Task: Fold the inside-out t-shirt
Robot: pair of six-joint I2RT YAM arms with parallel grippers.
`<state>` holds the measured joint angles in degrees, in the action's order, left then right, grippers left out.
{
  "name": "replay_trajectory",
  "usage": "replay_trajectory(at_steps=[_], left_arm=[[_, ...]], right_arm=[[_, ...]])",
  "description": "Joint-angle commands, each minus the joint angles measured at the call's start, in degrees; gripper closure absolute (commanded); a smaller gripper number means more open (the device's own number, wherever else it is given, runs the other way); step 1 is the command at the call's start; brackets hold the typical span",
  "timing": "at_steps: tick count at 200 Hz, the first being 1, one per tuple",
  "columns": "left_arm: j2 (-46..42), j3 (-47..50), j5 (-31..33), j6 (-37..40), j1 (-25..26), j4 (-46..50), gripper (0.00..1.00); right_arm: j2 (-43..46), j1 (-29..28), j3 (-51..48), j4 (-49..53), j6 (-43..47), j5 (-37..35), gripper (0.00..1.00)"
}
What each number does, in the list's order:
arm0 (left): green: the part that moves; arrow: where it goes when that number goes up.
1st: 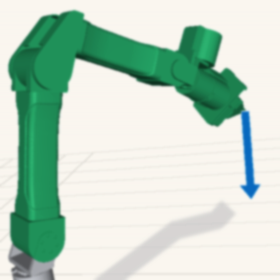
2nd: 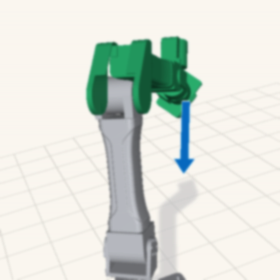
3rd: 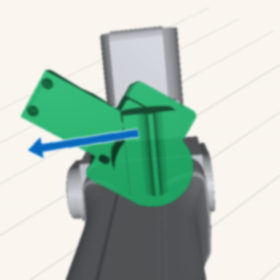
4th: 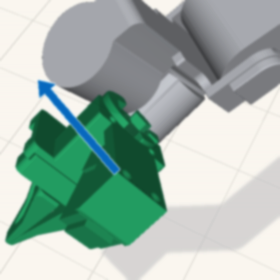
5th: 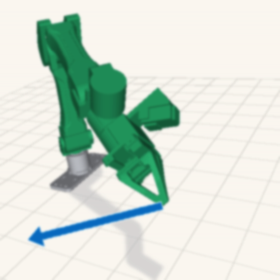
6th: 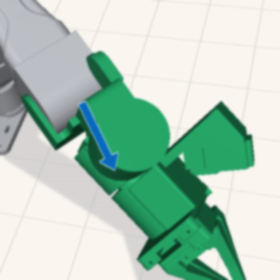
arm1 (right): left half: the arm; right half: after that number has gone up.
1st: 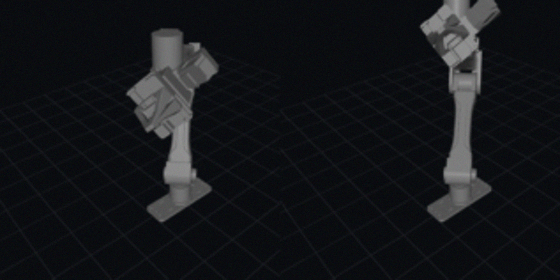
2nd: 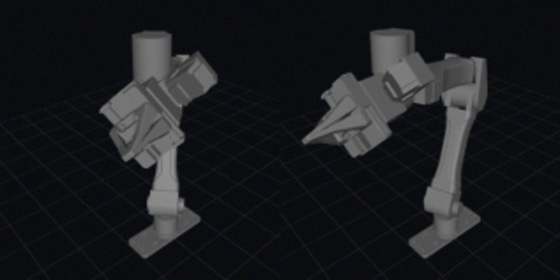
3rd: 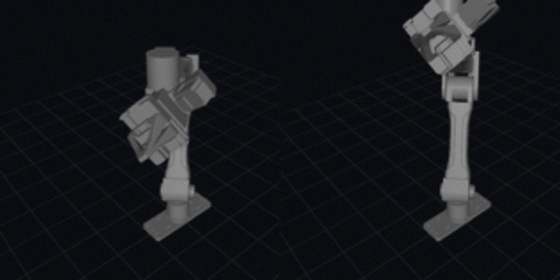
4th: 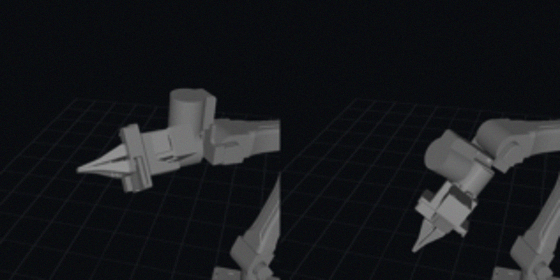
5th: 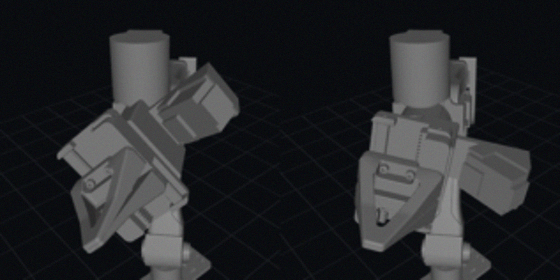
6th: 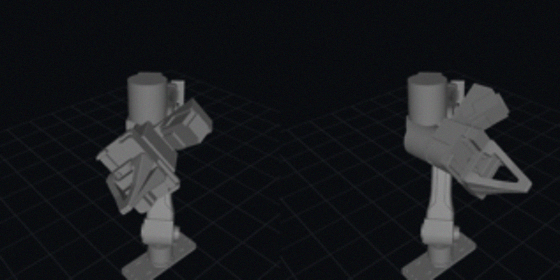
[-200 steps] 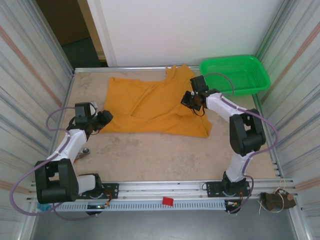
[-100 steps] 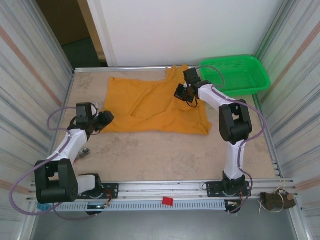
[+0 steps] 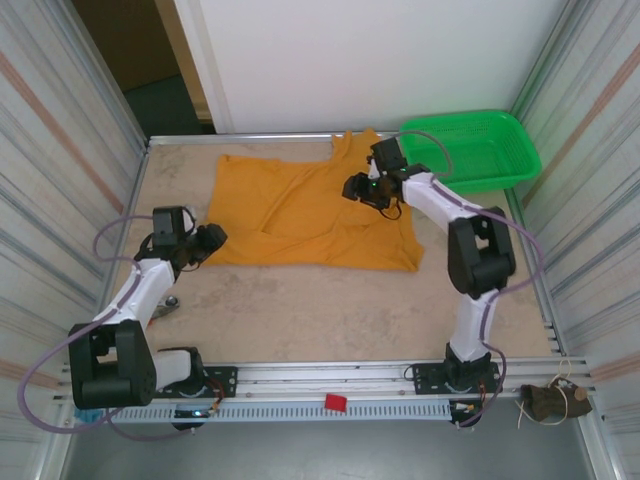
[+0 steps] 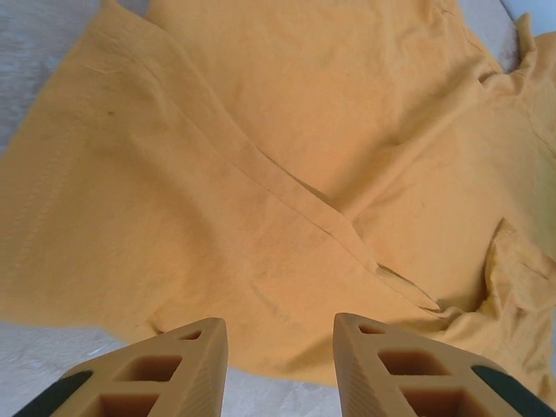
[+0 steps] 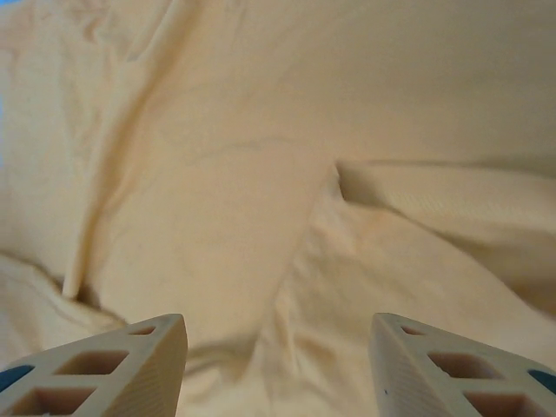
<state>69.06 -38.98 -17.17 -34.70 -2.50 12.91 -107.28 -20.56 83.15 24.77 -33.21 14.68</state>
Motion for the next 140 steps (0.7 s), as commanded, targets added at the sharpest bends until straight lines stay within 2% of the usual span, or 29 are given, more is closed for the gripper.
replay_trajectory(at_steps=[1,25,55,106,140], left_arm=[[-2.3,-0.7,6.4,-0.3,-0.3,4.7,0.63],[-4.2,2.5,9.3,-1.9,-2.6,5.2,0.62],[-4.2,5.3,10.9,-2.1,-5.6,3.6,0.57],[6.4,3.1,5.5,0.8,-8.5,0.5,0.56],[9.2,2.9,4.5,0.1,-8.8,-2.3,0.56]], right_arm=[[11.6,2.9,-9.6,3.3,1.3,-3.4,0.41],[20.8,6.0,-21.9,4.2,0.3,-6.2,0.37],[27.0,8.2,-30.4,5.4,0.2,-9.6,0.32],[26.8,8.8,-34.8,4.7,1.4,-10.6,0.32],[24.5,8.6,-37.5,0.9,0.5,-8.2,0.41]])
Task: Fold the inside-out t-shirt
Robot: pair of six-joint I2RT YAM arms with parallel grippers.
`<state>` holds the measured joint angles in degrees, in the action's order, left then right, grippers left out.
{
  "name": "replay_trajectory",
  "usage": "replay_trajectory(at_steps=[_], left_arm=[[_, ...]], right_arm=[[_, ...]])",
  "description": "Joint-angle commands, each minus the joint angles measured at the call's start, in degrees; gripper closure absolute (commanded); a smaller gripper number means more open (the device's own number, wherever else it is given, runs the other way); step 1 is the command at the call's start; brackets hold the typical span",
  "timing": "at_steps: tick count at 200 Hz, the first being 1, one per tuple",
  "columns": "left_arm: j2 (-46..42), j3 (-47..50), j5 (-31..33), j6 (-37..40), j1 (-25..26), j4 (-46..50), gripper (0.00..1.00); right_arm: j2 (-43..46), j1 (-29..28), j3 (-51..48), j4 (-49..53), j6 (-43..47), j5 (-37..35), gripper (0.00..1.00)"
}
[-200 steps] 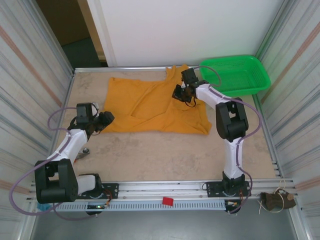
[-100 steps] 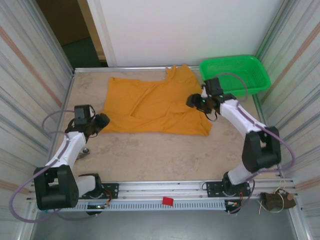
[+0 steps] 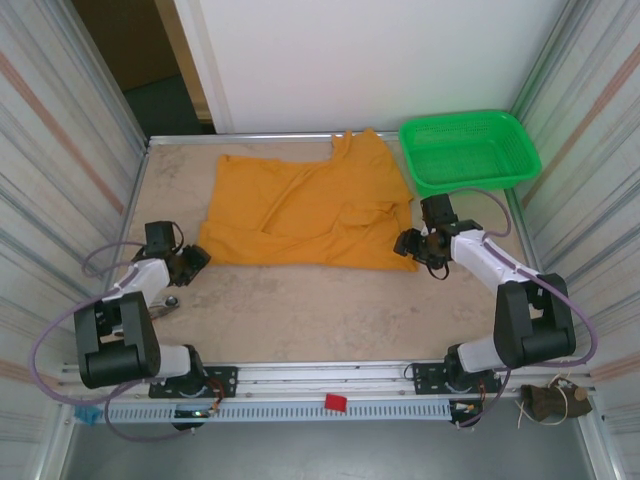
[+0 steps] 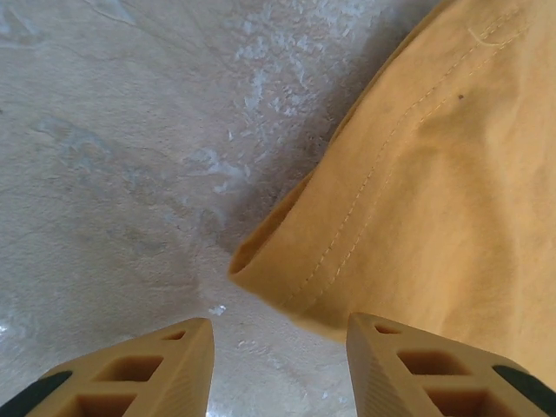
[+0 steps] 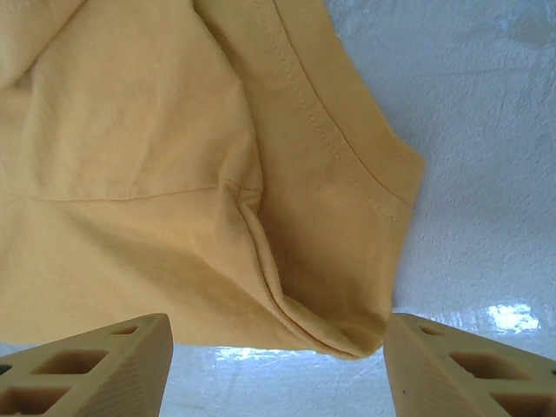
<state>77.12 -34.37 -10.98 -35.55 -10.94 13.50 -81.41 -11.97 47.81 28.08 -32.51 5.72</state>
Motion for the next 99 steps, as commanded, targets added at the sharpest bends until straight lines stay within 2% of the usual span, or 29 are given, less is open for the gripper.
replay_trajectory(at_steps=[1,19,31,43,51,63,99], left_arm=[[1.2,-1.7,-1.7,0.9,-0.3,-3.0,0.56],[2.9,-2.2,-2.0,0.7,-0.4,-3.5,0.57],[3.7,-2.3,-1.9,0.5,-0.3,-4.1,0.59],[4.3,-2.5,-1.9,0.5,-0.4,-4.6,0.64],[4.6,-2.7,-1.9,0.7,-0.3,-4.9,0.75],[4.2,-3.0,-1.9,1.0,-0.3,-4.8,1.00],[-2.7,-1.9,1.4,0.6,-0.5,-0.1,1.00]], right_arm=[[-1.5,0.0,-2.2,-2.4,-0.3,0.8,0.41],[-2.8,-0.1,-2.9,-4.2,-1.0,1.7,0.50],[-3.9,-0.1,-3.1,-4.9,-1.1,1.8,0.60],[-4.6,0.0,-3.1,-5.0,-1.2,1.6,0.85],[-4.3,0.1,-3.2,-4.8,-1.1,1.6,1.00],[-2.7,0.3,-3.8,-4.2,-1.4,1.1,1.00],[5.6,1.1,-5.9,1.8,-4.5,-1.0,1.00]])
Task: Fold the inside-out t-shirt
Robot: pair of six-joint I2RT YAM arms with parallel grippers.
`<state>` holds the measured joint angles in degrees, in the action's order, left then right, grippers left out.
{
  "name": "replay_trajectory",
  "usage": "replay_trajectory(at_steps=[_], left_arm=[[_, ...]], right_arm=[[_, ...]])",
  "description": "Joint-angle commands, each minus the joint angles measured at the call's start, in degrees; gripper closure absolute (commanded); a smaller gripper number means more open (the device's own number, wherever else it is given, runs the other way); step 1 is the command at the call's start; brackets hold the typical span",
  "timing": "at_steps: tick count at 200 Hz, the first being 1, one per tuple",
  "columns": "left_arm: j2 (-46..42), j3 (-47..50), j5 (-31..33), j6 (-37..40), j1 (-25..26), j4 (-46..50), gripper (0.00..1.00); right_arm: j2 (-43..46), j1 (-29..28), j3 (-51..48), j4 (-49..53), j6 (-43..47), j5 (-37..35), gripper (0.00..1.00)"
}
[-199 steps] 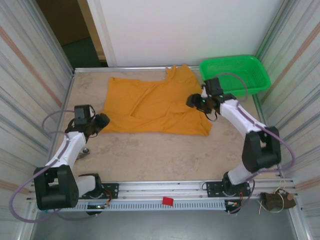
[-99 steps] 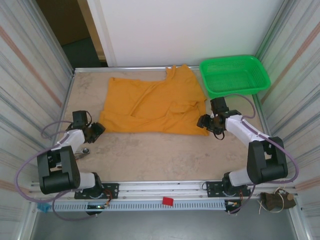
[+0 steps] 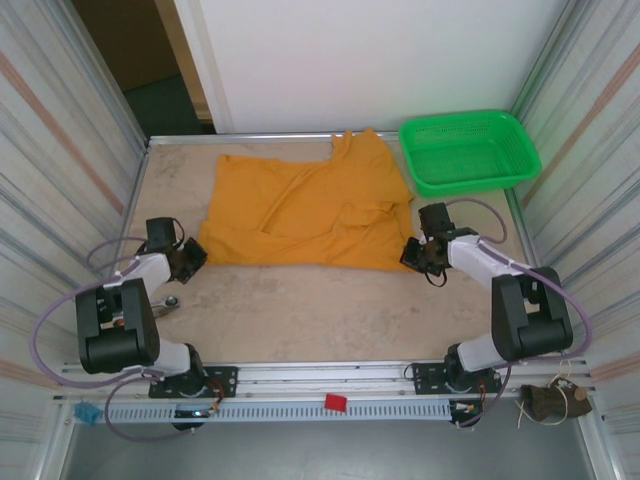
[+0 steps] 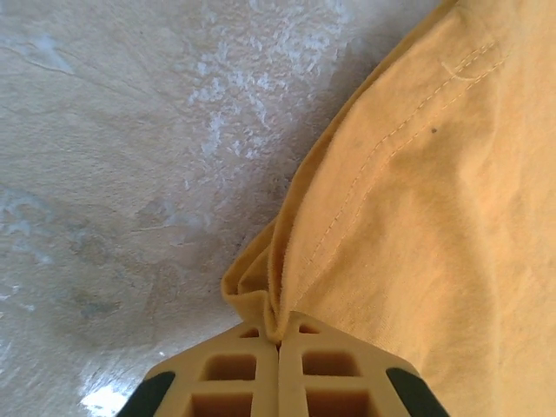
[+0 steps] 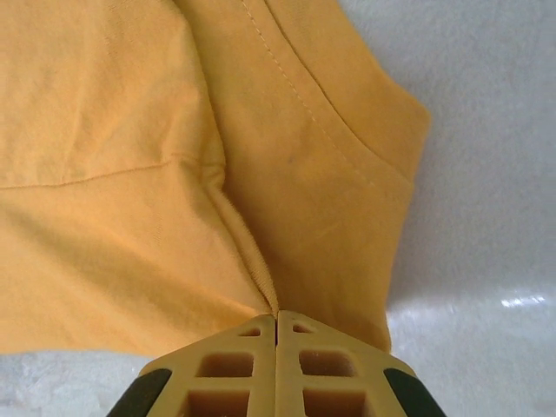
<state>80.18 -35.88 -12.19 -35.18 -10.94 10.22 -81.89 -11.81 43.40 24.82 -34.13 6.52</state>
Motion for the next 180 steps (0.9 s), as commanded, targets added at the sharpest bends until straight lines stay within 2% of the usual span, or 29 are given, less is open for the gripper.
replay_trajectory(at_steps=[1,43,99,122,134,138,157,180], left_arm=[[-6.0,-0.3,2.8,0.3,-0.4,3.2,1.00],[-19.1,4.3,6.4,-3.7,-1.4,10.7,1.00],[-33.9,9.6,9.8,-8.9,-1.6,19.2,1.00],[-35.4,10.4,10.3,-8.6,-1.6,20.7,0.91],[-35.0,10.2,10.1,-8.2,-1.6,21.0,0.78],[-34.9,10.1,10.0,-7.9,-1.7,21.1,0.75],[-34.4,8.6,10.7,-6.2,-1.7,21.3,0.67],[-34.2,6.1,10.7,-3.6,-1.6,21.4,0.63]], right_arm=[[6.3,1.0,-1.6,5.3,-2.9,-1.8,1.00],[16.4,3.7,-5.3,12.4,-8.0,-1.4,1.00],[29.8,3.9,-9.2,21.3,-14.8,-4.6,1.00],[30.9,4.1,-10.9,21.8,-15.8,-5.5,1.00],[30.3,4.1,-10.7,21.8,-15.7,-5.2,0.67],[30.2,4.0,-10.3,21.7,-15.4,-5.1,0.62],[29.5,4.1,-7.8,20.3,-13.1,-4.7,0.60],[25.9,4.0,-2.4,17.3,-7.9,-1.9,0.62]])
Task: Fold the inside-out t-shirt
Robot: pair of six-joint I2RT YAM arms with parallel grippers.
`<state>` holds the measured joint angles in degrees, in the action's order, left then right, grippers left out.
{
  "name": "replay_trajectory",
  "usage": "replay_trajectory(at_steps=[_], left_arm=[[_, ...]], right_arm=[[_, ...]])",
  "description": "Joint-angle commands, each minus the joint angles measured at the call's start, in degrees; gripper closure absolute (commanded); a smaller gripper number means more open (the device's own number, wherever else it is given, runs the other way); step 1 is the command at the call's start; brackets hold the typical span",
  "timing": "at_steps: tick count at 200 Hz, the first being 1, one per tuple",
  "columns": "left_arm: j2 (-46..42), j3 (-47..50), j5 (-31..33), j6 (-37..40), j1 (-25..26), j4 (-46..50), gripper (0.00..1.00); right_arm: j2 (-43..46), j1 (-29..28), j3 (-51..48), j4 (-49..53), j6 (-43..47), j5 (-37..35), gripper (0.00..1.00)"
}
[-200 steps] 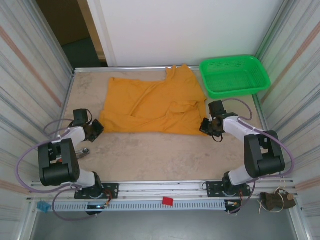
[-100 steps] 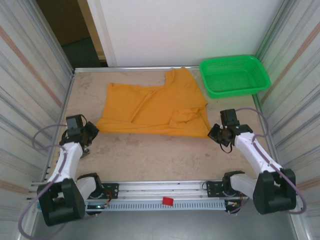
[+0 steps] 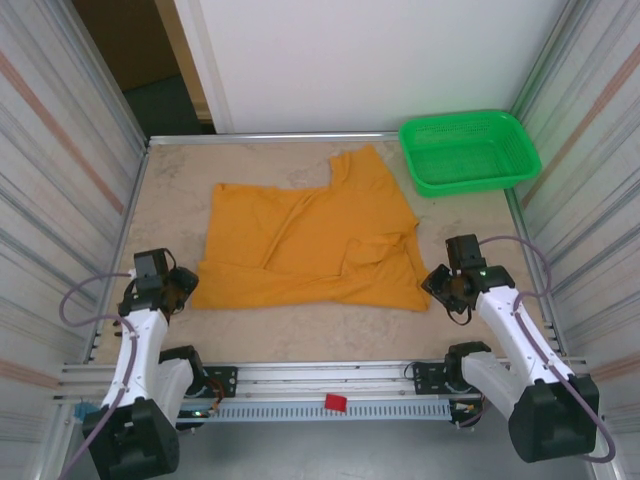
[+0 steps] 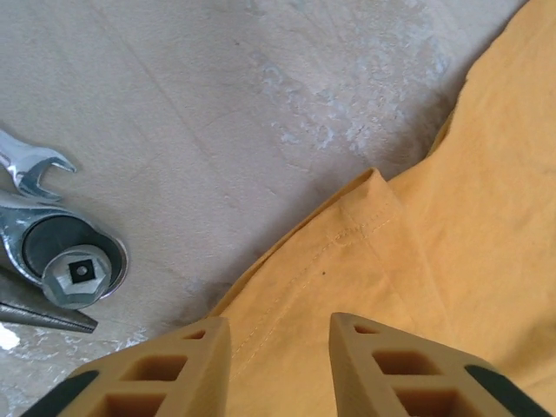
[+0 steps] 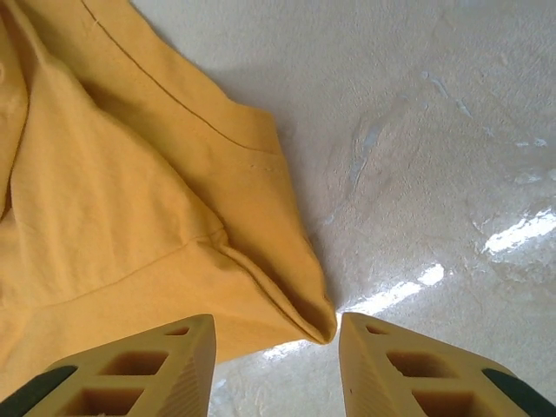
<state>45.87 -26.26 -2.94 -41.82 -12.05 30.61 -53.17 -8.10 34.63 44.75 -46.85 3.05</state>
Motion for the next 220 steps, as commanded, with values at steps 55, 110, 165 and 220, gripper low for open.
replay_trajectory(at_steps=[55,110,165,220], left_arm=[[4.5,-10.5,-2.1,8.7,6.7,-2.5,0.61],[14.5,-15.9,-4.0,9.6,16.5,-5.8,0.60],[16.2,-15.2,-2.6,7.9,20.6,-8.2,0.60],[15.4,-14.6,-1.9,7.7,20.9,-8.5,0.60]], right_arm=[[-22.8,-2.8,15.3,-11.4,7.6,8.9,0.64],[-35.7,-6.1,20.4,-16.0,4.7,8.4,0.52],[-41.7,-6.8,23.7,-17.5,4.0,7.2,0.49],[-42.2,-6.7,24.9,-18.6,3.6,9.2,1.00]])
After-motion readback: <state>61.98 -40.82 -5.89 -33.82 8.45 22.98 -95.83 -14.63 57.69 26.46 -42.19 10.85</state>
